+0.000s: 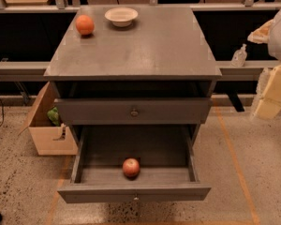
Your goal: Pick apple from middle drawer and place on counter
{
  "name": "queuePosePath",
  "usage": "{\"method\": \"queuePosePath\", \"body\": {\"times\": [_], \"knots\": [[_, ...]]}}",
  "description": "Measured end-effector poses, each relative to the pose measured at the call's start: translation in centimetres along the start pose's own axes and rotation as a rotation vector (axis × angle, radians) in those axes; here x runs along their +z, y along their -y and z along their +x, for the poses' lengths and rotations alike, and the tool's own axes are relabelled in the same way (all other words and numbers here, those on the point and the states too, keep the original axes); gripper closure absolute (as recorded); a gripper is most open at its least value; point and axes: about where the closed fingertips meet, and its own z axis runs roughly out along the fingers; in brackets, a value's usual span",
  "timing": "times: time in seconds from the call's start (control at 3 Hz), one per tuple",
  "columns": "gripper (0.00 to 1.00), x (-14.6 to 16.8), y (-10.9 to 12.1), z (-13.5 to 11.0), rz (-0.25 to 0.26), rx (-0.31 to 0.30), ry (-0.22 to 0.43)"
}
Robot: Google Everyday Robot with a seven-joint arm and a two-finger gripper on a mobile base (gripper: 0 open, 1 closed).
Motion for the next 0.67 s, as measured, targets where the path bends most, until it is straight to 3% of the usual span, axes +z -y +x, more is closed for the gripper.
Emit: {"method": "queuePosePath", "body": {"times": [0.33, 0.67], "knots": [[0.00, 0.0, 0.0, 0.0, 0.000, 0.000, 0.000], [0.00, 2.5, -0.7, 0.0, -0.018, -0.091, -0.014]]}}
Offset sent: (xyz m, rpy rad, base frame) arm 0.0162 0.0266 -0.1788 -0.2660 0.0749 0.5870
